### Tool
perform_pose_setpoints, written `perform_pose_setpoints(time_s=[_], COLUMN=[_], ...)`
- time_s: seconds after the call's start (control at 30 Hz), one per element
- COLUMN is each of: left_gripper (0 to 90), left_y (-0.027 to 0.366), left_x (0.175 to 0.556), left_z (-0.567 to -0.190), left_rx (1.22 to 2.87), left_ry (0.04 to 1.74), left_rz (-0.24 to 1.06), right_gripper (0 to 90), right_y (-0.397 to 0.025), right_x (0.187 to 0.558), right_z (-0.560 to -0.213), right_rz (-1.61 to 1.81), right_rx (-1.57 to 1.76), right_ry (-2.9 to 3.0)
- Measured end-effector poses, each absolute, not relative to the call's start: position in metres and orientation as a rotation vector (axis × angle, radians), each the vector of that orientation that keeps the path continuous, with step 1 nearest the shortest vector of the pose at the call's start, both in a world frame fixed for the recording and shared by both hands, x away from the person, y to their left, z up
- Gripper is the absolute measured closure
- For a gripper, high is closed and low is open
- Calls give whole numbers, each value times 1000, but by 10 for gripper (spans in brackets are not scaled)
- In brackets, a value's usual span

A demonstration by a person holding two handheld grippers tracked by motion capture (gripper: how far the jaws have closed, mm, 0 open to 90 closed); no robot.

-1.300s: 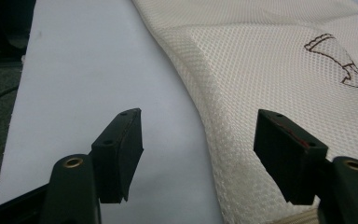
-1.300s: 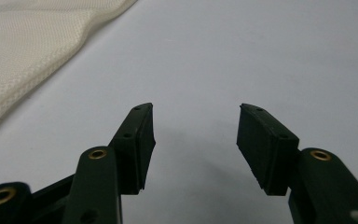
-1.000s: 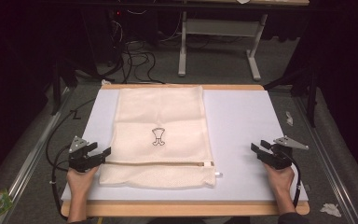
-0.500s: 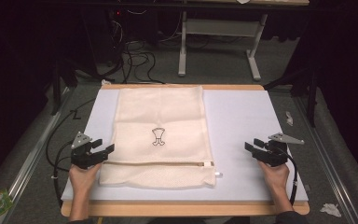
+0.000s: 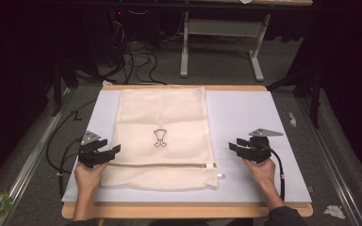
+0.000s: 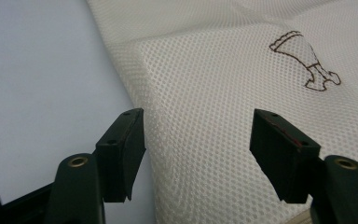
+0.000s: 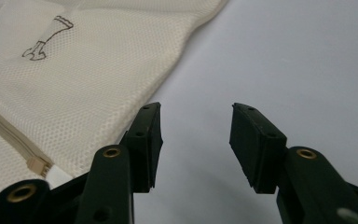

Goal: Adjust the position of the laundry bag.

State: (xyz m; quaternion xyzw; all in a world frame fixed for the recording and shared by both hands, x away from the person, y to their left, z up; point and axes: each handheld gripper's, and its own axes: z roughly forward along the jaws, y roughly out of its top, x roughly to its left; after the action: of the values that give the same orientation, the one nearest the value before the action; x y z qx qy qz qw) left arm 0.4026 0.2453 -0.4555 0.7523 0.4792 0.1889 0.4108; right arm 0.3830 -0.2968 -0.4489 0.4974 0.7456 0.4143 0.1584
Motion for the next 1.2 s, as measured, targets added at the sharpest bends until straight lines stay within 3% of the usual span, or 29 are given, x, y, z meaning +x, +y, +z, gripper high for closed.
perform_pose_setpoints(time_s=[0.37,1.07,1.2], left_gripper=[373,369,411], left_y=[236,230,229], left_x=[413,427,429], left_z=[-458,-467,-469], left_rx=[1908,1947,1943], left_ry=[1291,1412,1426], left_rz=[454,415,405], right_gripper=[531,516,542], right_y=[-249,-211,-210], right_x=[404,431,433], right_z=[-452,-462,-463], right_rz=[1138,1021,1019], right_rx=[1400,1495,1521], right_ry=[2254,2338,2349])
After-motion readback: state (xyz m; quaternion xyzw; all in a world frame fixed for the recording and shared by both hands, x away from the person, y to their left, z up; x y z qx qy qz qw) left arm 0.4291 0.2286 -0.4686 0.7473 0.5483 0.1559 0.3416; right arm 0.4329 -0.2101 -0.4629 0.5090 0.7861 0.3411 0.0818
